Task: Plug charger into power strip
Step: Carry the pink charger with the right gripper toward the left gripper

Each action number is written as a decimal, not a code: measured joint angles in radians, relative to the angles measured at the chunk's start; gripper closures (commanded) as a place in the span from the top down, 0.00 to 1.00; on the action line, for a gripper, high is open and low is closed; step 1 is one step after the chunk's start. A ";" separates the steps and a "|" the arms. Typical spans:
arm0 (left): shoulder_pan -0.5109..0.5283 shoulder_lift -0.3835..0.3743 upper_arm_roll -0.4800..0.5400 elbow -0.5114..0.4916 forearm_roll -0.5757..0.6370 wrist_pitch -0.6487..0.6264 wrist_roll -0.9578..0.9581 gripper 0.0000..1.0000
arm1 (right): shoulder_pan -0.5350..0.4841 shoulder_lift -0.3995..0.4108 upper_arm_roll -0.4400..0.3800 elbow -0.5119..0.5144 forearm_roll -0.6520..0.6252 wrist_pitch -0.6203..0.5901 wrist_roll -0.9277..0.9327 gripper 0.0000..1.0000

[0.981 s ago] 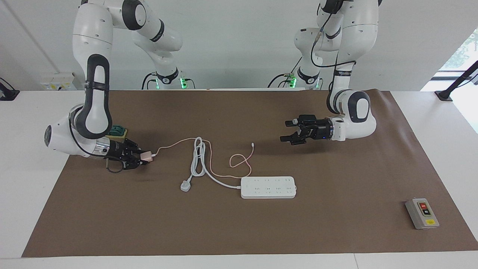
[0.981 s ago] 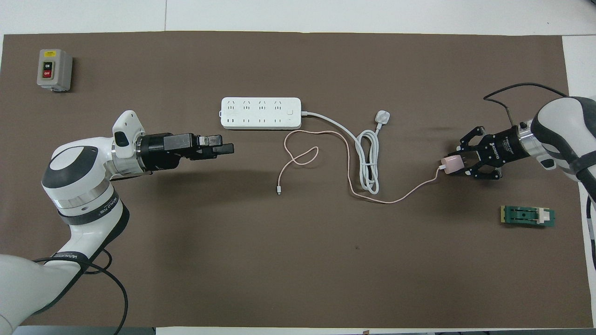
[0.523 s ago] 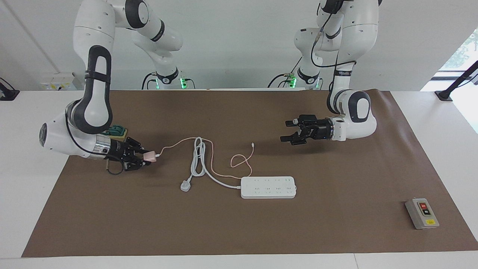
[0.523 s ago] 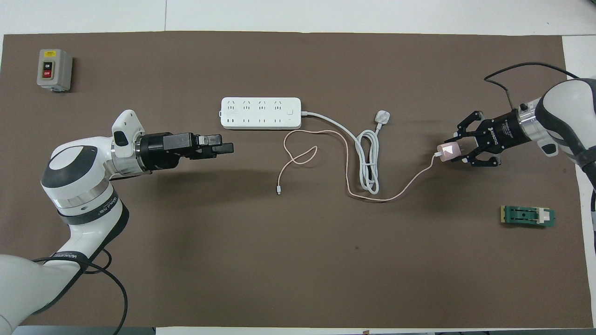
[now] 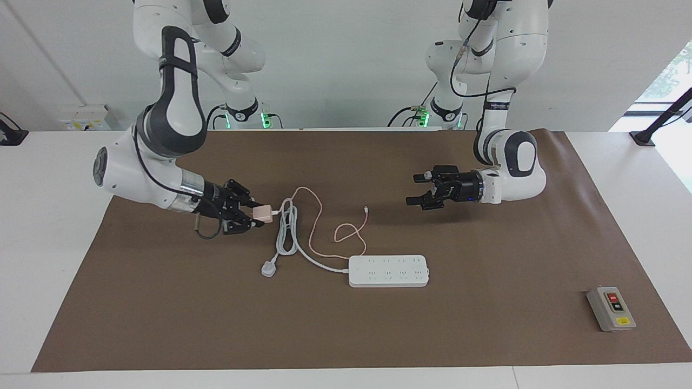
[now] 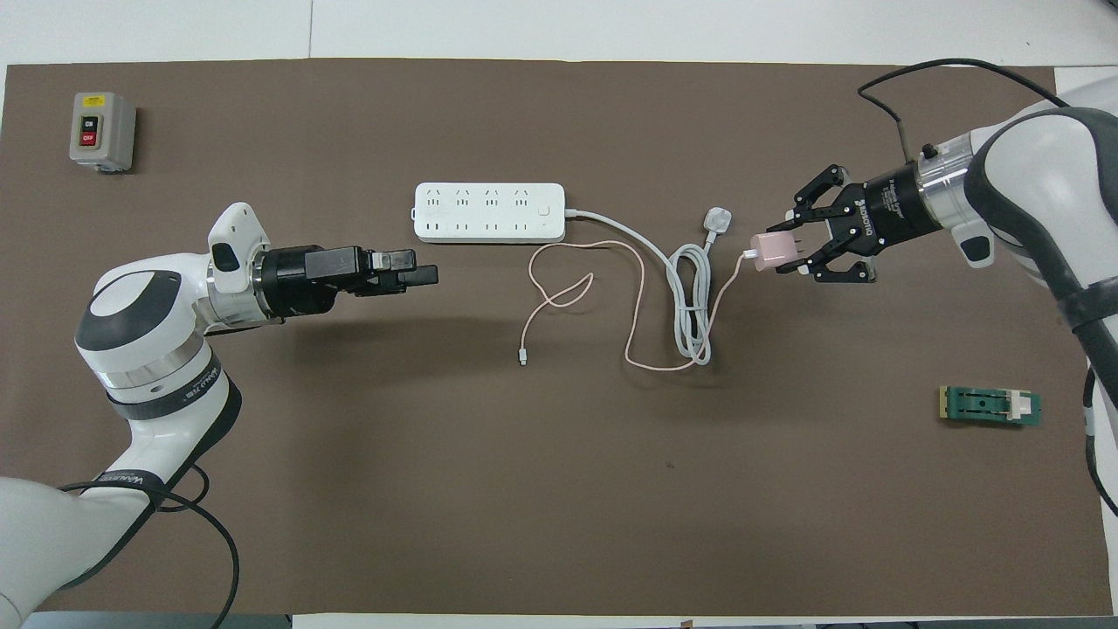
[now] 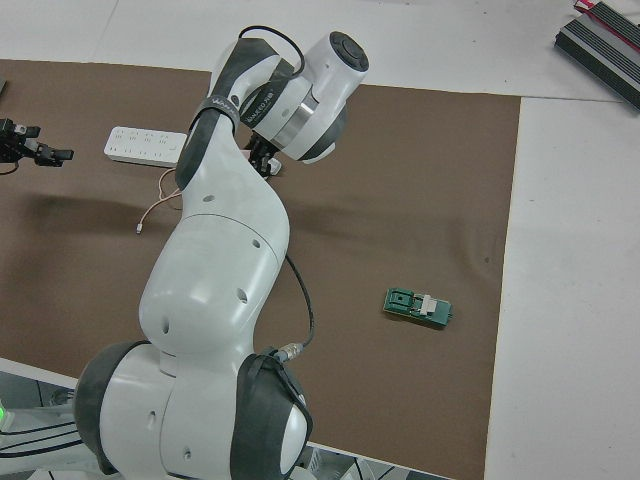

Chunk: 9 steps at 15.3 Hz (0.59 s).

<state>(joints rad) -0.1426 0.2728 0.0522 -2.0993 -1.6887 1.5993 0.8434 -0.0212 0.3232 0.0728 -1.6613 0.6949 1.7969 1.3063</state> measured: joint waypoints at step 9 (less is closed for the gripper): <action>-0.001 0.000 -0.002 0.000 0.000 0.008 -0.067 1.00 | 0.213 -0.059 0.001 0.000 0.024 0.157 0.231 0.12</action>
<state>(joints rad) -0.1437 0.2730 0.0498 -2.0994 -1.6887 1.6078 0.7763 0.1915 0.2645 0.0734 -1.6614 0.7192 1.9538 1.5373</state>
